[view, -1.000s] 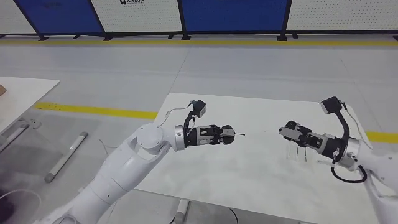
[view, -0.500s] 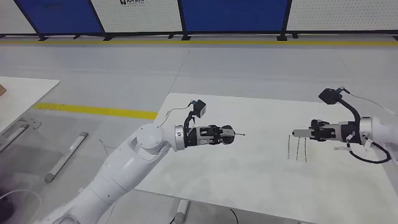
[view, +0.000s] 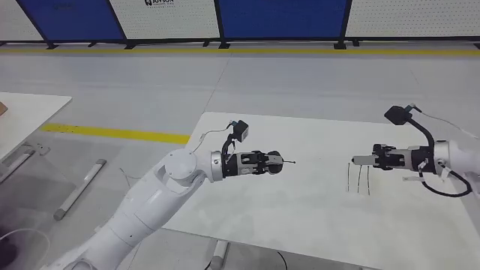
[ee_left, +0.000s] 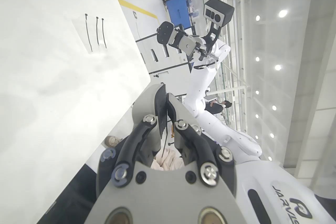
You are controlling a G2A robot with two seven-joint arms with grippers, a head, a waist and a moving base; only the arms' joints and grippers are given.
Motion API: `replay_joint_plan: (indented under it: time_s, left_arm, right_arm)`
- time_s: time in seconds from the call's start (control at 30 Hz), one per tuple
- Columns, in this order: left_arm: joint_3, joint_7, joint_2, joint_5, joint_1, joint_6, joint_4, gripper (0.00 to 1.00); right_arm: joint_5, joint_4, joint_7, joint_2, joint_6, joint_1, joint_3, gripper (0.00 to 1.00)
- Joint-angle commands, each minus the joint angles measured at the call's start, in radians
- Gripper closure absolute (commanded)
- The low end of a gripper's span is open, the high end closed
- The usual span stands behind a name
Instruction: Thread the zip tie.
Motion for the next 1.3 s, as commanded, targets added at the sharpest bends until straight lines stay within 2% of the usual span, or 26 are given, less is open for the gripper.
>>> replay_joint_plan:
  time_s: [0.0,0.13,0.3,0.5,0.63,0.77,0.83,0.97,1.07,1.27]
  left_arm:
    - [-0.008,-0.028,0.000,-0.044,0.006,-0.023,-0.008,1.00]
    - [-0.068,-0.077,0.007,-0.122,0.027,-0.081,-0.025,1.00]
    - [-0.168,-0.059,0.020,-0.153,0.074,-0.111,-0.110,1.00]
    - [-0.267,-0.072,0.033,-0.187,0.123,-0.109,-0.231,1.00]
    - [-0.300,-0.069,0.036,-0.181,0.147,-0.093,-0.292,1.00]
    - [-0.315,-0.065,0.037,-0.168,0.159,-0.081,-0.319,1.00]
    - [-0.317,-0.057,0.038,-0.138,0.162,-0.067,-0.324,1.00]
    - [-0.290,-0.050,0.038,-0.047,0.156,-0.002,-0.309,1.00]
    - [-0.245,-0.048,0.036,0.017,0.144,0.042,-0.264,1.00]
    - [-0.168,-0.047,0.025,0.065,0.105,0.067,-0.153,1.00]
  right_arm:
    - [0.000,0.000,0.000,0.000,0.000,0.000,0.000,0.00]
    - [0.000,0.000,0.000,0.000,0.000,0.000,0.000,0.00]
    - [0.000,0.000,0.000,0.000,0.000,0.000,0.000,0.00]
    - [0.000,0.000,0.000,0.000,0.000,0.000,0.000,0.00]
    - [0.000,0.000,0.000,0.000,0.000,0.000,0.000,0.00]
    - [0.000,0.000,0.000,0.000,0.000,0.000,0.000,0.00]
    - [0.000,0.000,0.000,0.000,0.000,0.000,0.000,0.00]
    - [0.000,0.000,0.000,0.000,0.000,0.000,0.000,0.00]
    - [0.000,0.000,0.000,0.000,0.000,0.000,0.000,0.00]
    - [0.000,0.000,0.000,0.000,0.000,0.000,0.000,0.00]
